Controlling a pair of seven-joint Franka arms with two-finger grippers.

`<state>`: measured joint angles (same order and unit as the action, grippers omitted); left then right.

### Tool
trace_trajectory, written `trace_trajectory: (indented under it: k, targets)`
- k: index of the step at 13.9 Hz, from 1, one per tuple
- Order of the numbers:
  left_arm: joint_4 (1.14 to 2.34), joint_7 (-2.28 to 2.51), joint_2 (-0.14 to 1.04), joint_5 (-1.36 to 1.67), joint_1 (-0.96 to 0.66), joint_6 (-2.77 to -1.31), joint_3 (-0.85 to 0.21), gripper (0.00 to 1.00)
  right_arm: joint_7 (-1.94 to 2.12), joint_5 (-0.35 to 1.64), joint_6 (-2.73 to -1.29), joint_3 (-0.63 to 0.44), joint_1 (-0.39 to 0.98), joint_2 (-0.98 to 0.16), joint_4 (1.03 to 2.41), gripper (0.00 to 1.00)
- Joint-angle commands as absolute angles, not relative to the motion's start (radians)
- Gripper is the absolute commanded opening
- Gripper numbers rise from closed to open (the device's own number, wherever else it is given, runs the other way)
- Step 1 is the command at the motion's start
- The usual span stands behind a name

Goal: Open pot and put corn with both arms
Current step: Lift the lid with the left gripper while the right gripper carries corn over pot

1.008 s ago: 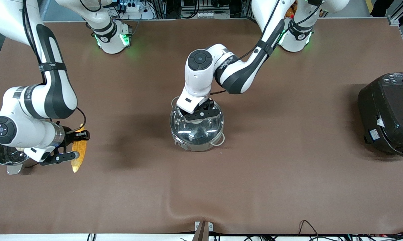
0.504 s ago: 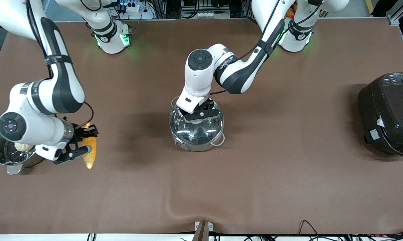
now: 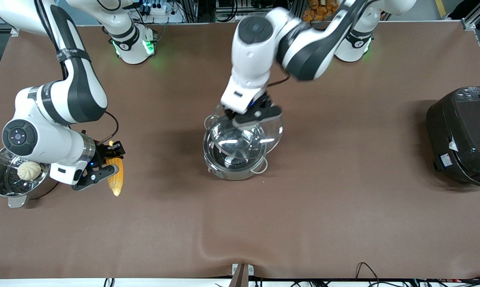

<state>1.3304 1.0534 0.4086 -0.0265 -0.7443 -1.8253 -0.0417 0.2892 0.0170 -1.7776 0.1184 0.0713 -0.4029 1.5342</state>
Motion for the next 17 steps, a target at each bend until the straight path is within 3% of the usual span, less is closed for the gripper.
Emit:
trace_trajectory:
  k: [1, 7, 13, 17]
  targets:
    - [1.361, 0.955, 0.302, -0.008, -0.677, -1.714, -0.040, 0.00, 0.304, 0.021, -1.763, 0.161, 0.067, -0.382, 1.543, 0.00]
    - [1.393, 0.795, 0.240, -0.018, -0.512, -1.522, -0.040, 0.00, 0.296, 0.003, -1.793, 0.340, 0.101, -0.385, 1.519, 0.00]
    - [1.433, 0.663, 0.126, -0.020, -0.379, -1.474, -0.046, 0.00, 0.284, -0.172, -1.844, 0.339, 0.308, -0.471, 1.474, 0.00]
    - [1.446, 0.472, 0.083, -0.006, -0.204, -1.411, -0.048, 0.00, 0.177, -0.198, -1.968, 0.337, 0.388, -0.557, 1.437, 0.00]
